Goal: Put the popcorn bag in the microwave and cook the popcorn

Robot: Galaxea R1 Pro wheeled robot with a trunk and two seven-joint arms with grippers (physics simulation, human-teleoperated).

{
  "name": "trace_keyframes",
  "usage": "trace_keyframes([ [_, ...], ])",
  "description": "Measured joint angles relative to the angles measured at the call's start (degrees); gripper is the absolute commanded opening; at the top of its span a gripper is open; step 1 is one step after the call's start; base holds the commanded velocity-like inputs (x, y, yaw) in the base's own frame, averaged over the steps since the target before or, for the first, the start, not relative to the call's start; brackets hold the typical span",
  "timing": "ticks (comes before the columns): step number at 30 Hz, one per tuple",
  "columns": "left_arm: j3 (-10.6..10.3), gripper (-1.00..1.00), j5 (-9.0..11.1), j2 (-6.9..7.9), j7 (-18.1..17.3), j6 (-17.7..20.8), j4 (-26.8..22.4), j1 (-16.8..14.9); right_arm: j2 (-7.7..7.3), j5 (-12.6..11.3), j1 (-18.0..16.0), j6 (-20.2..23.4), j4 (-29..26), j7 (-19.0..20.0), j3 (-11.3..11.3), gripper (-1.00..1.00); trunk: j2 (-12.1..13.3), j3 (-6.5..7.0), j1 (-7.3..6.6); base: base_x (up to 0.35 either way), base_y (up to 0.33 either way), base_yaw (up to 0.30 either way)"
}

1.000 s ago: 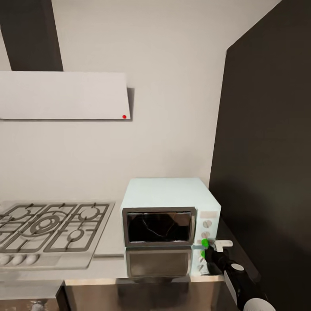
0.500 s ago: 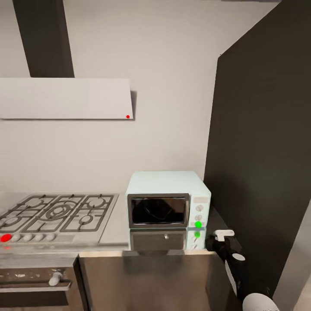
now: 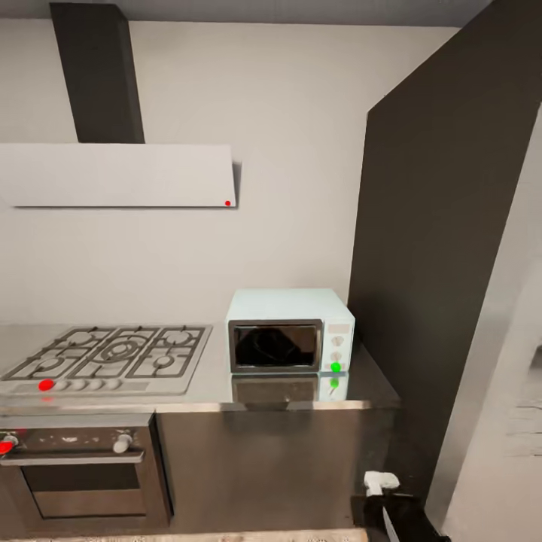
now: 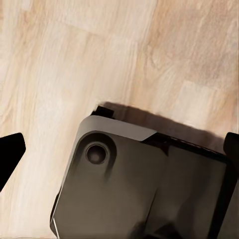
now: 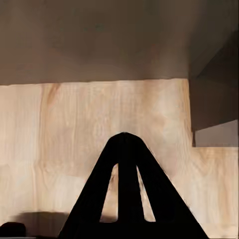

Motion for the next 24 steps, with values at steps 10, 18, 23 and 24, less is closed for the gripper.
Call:
trace_keyframes([
  [10, 0.0, 1.0, -0.1, 0.01, -0.1, 0.1, 0.0, 0.0, -7.56, 2.0, 9.0, -27.3, 33.9, -8.0, 0.3, -1.0, 0.0, 0.0, -0.01, -0.346, 0.0, 0.0],
  [18, 0.0, 1.0, -0.2, 0.1, -0.1, 0.1, 0.0, 0.0, -8.0, 3.5, 15.5, -30.8, 34.0, -8.2, 0.2, -1.0, 0.0, 0.01, -0.03, -0.101, 0.0, 0.0],
  [23, 0.0, 1.0, -0.5, 0.09, -0.1, 0.1, 0.0, 0.0, -8.0, 3.5, 15.6, -30.8, 34.1, -8.2, 0.2, -1.0, 0.0, 0.01, -0.04, -0.002, 0.0, 0.0],
  [24, 0.0, 1.0, -0.5, 0.09, -0.1, 0.1, 0.0, 0.0, -7.99, 3.5, 15.6, -30.8, 34.1, -8.2, 0.2, -1.0, 0.0, 0.01, -0.04, 0.0, 0.0, 0.0],
])
